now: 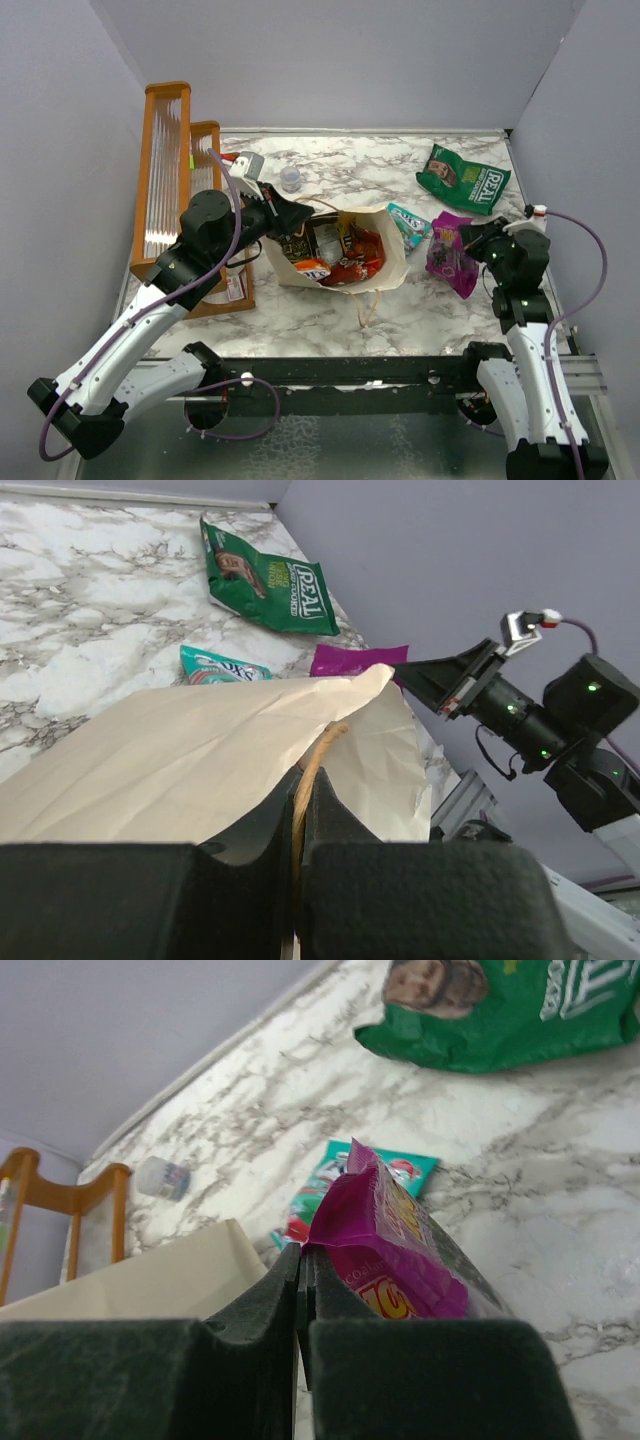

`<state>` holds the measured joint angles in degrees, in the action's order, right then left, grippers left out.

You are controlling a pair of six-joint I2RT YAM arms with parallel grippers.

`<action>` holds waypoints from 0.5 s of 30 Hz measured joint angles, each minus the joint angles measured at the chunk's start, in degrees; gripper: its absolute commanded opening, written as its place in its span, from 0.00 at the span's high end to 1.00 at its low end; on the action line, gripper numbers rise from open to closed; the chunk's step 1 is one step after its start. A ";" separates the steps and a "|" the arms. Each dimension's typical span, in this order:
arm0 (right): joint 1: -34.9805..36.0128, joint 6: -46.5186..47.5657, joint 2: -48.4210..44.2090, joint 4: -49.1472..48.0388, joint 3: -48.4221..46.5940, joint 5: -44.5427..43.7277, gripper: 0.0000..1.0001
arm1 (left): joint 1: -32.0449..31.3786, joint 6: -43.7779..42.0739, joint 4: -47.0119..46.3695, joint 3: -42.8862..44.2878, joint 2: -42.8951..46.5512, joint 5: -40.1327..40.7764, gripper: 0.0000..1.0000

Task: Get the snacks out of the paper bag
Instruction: Place the snack at the center of the board.

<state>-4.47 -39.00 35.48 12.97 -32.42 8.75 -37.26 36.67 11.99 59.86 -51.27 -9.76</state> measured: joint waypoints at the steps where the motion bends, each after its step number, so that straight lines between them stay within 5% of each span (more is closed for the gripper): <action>1: 0.00 -0.15 0.50 -0.63 1.51 -0.44 0.99 | 0.00 0.07 -0.09 0.00 -0.28 -0.26 1.00; 8: -0.11 -3.32 16.22 -10.12 5.77 -2.51 0.99 | 0.04 -0.17 -0.59 0.00 -1.29 -4.17 1.00; 15: -0.11 -1.31 19.23 -10.82 3.13 -13.00 0.93 | 0.04 -1.07 -9.18 -2.10 3.45 -16.72 1.00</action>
<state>-4.58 -40.32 54.72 2.15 -29.30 -4.25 -37.21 35.59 2.81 57.76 -47.81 -26.48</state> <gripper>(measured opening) 0.032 0.018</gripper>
